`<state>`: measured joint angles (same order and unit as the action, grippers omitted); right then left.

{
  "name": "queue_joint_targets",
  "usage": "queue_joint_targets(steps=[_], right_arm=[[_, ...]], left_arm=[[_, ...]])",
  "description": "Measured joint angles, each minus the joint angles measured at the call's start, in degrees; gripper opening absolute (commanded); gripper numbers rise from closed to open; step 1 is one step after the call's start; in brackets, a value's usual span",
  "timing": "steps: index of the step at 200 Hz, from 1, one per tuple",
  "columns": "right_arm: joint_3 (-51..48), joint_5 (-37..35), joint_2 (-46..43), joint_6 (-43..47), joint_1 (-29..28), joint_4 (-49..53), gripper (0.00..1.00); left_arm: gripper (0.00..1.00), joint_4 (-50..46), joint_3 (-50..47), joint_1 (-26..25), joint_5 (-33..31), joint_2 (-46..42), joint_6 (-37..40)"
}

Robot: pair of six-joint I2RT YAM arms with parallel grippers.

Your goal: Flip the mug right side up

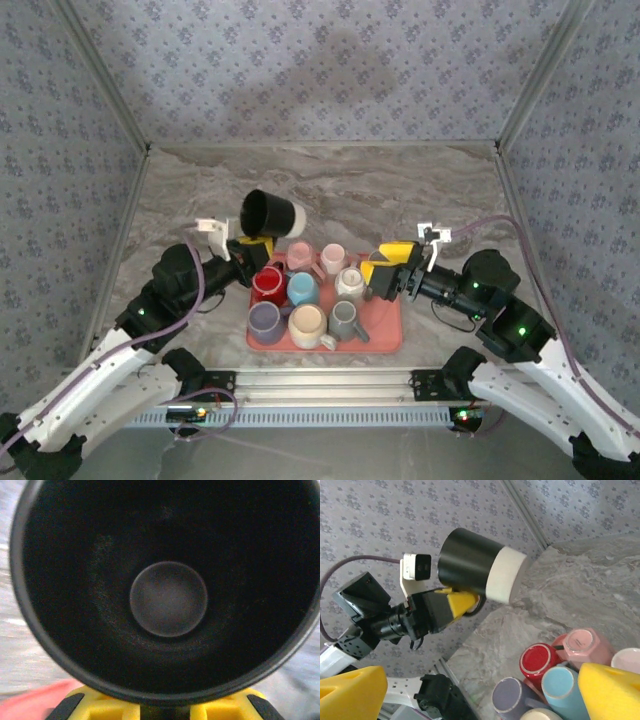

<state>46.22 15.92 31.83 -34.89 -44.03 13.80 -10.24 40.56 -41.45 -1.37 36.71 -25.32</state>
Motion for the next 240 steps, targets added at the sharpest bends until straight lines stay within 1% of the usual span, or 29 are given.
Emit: queue_joint_targets(steps=[9,21,32,44,66,97,121,148,185,240], right_arm=[[-0.07,-0.13,-0.33,0.44,0.0,0.57,1.0],[-0.11,-0.24,-0.79,0.98,0.0,1.25,1.0],[-0.11,-0.33,-1.03,1.42,0.0,1.44,1.0],[-0.11,-0.57,-1.09,1.64,-0.04,1.57,1.0],[-0.11,-1.46,-1.05,2.23,-0.24,2.8,1.0],[-0.44,-2.51,-1.05,2.43,-0.28,4.48,1.0],[-0.72,-2.67,-0.68,2.38,-0.28,4.66,1.0],[-0.76,-2.67,0.61,2.38,-0.37,4.94,1.0],[-0.98,-2.64,1.99,2.38,-0.37,5.42,1.0],[-1.36,-2.67,3.48,2.4,-0.37,6.32,1.0]], left_arm=[[0.0,-1.6,-0.02,0.46,-5.25,1.42,3.23],[0.0,-2.62,-0.02,1.68,-10.16,4.09,6.32],[0.0,-2.71,-0.04,3.72,-12.55,6.84,8.44],[0.0,-1.77,-0.9,6.36,-13.29,10.49,10.08],[0.0,0.2,-4.44,12.15,-11.91,14.4,12.9],[0.0,1.77,-4.83,20.72,-8.94,20.94,14.64],[0.0,3.78,-4.59,25.27,-7.21,25.11,16.61],[0.0,4.0,-3.19,27.47,-4.39,31.21,18.69],[0.0,4.04,-0.46,30.01,-1.07,38.34,18.93],[0.0,5.99,2.12,30.56,0.98,43.17,19.02]])
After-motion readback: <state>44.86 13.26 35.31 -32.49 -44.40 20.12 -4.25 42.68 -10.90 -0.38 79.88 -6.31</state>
